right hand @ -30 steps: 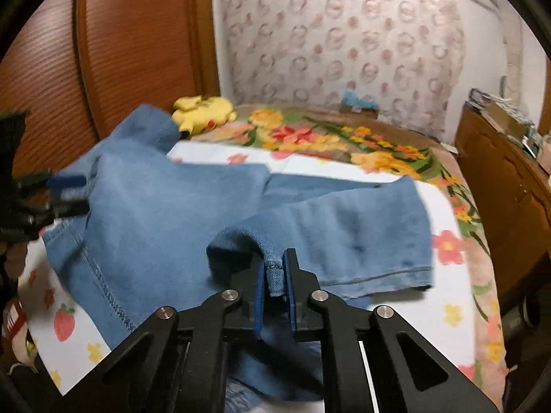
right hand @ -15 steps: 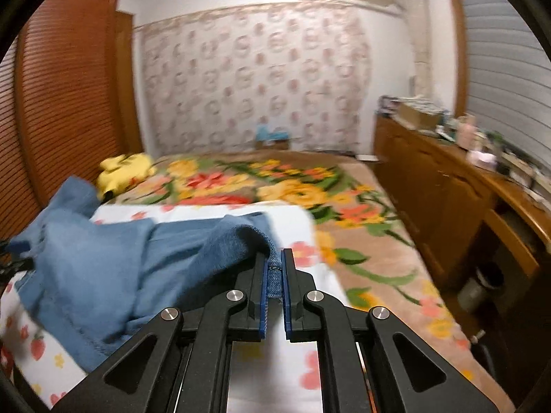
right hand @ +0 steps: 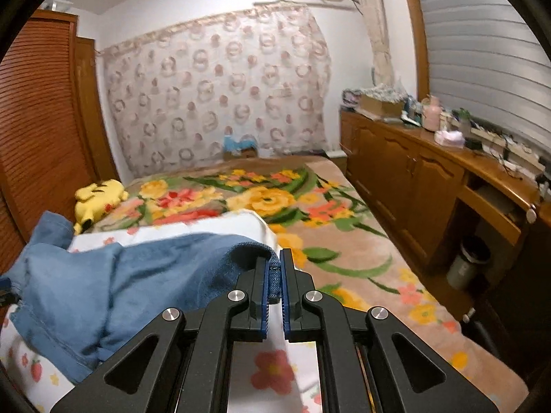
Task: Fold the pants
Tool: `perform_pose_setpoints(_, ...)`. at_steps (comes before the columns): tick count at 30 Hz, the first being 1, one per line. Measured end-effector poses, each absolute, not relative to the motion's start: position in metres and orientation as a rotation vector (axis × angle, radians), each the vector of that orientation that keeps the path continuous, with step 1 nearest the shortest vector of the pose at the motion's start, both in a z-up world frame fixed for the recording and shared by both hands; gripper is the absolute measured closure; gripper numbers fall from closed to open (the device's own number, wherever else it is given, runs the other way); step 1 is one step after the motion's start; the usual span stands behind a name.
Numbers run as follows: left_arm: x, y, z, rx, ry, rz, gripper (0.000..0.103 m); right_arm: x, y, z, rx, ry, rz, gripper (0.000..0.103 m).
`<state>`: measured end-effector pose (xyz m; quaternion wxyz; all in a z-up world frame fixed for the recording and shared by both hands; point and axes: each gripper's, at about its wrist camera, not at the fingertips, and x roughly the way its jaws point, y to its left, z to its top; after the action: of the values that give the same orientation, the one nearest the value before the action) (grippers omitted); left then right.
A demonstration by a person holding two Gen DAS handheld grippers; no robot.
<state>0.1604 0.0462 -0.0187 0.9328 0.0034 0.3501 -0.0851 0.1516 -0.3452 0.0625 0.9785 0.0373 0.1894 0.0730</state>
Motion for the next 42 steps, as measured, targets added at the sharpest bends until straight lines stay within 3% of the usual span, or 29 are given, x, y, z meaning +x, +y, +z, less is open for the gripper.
perform_pose_setpoints(19,0.097,0.086,-0.014,-0.018,0.669,-0.109,0.027,0.079,-0.180,0.171,-0.129,0.190,0.581,0.097)
perform_pose_setpoints(24,0.083,0.100,-0.016,-0.039,0.664,-0.088,0.027,0.074,-0.143,0.183,-0.161,0.226,0.733,0.097)
perform_pose_setpoints(29,0.082,0.099,-0.023,-0.043,0.677,-0.089,0.027,0.104,-0.123,0.165,-0.243,0.385,0.818,0.097)
perform_pose_setpoints(33,0.086,0.097,-0.026,-0.042,0.686,-0.097,0.027,0.125,-0.123,0.157,-0.309,0.484,0.796,0.084)
perform_pose_setpoints(36,0.091,0.093,-0.027,-0.039,0.689,-0.107,0.027,0.134,-0.137,0.166,-0.284,0.499,0.796,0.065)
perform_pose_setpoints(42,0.101,0.073,-0.022,-0.024,0.681,-0.135,0.027,0.102,-0.155,0.165,-0.291,0.490,0.779,0.061)
